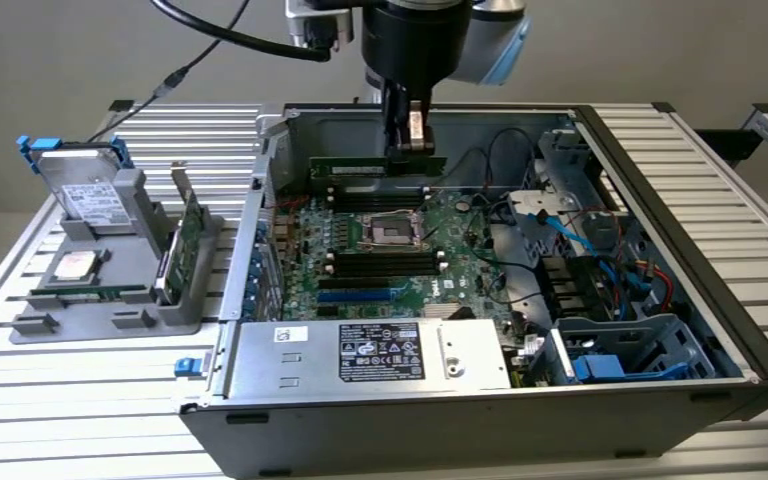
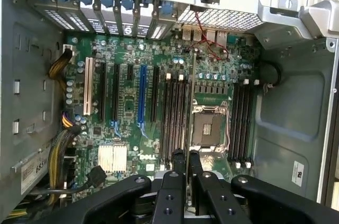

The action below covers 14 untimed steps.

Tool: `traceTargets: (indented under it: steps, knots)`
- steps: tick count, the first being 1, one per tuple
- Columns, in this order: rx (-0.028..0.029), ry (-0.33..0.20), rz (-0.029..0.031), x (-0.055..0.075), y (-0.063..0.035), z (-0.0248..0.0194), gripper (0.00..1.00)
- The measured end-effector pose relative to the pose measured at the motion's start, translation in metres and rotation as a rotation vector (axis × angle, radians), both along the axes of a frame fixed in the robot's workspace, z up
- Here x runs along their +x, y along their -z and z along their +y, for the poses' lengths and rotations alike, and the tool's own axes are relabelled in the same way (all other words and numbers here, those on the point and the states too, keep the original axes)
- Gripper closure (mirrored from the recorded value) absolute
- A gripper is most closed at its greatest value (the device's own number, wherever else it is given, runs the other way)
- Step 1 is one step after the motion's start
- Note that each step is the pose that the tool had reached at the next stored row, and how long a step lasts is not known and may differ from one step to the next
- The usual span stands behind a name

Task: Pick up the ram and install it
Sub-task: 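Pick up the ram and move it above insertion slot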

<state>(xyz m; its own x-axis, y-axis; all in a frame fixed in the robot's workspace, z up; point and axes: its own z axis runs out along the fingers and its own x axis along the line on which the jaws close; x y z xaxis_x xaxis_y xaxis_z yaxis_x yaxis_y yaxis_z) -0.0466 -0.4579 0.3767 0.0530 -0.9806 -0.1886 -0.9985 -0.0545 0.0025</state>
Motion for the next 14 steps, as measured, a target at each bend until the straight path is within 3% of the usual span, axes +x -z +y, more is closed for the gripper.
traceTargets:
  steps: [8,14]
  knots:
    - [-0.011,0.0,-0.0001,0.002,0.0114,0.0181,0.86]
    - [-0.0258,0.0,-0.0001,0.004,0.0184,0.0355,0.86]
